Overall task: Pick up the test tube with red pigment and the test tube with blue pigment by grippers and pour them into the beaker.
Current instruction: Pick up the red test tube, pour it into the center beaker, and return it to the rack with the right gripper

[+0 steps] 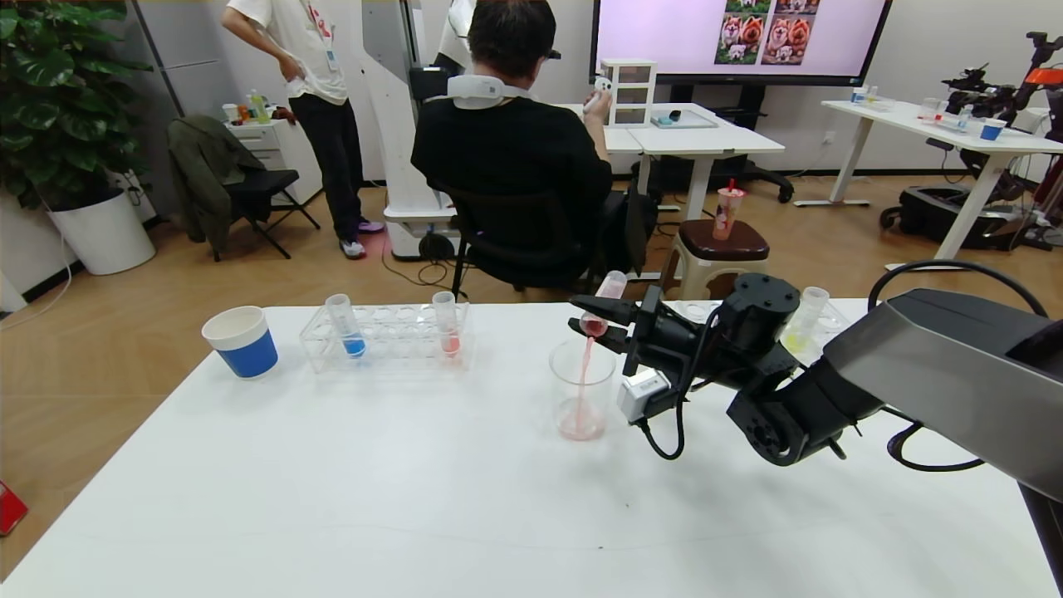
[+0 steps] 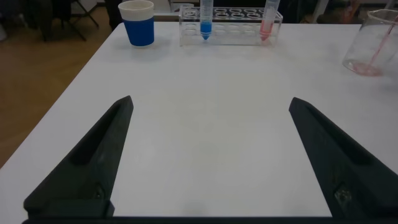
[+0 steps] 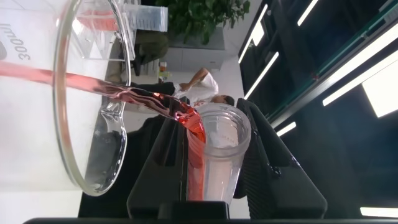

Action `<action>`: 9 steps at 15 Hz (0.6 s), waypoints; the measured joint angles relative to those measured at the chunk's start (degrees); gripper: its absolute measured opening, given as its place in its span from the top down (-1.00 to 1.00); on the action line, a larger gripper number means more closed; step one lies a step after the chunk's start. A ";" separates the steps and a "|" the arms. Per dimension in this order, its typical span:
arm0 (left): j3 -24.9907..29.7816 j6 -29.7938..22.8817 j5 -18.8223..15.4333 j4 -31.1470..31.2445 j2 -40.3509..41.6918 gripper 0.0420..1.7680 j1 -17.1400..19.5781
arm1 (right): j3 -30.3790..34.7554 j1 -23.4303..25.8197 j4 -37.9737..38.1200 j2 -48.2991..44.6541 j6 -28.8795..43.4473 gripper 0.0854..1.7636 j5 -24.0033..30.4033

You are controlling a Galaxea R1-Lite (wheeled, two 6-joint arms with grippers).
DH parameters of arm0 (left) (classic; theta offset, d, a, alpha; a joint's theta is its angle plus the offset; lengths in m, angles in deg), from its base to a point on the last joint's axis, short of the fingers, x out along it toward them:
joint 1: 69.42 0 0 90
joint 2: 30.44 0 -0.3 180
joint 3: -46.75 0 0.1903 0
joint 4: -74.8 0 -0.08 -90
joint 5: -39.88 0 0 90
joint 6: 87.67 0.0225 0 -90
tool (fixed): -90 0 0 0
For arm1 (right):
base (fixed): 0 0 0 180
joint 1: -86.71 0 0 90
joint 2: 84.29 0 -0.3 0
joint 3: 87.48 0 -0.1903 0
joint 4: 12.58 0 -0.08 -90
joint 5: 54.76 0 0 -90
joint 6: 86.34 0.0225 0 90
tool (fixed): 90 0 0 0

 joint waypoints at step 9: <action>0.00 0.02 0.00 0.00 0.00 -0.98 0.00 | -1.44 0.44 0.15 0.17 -9.25 0.49 0.27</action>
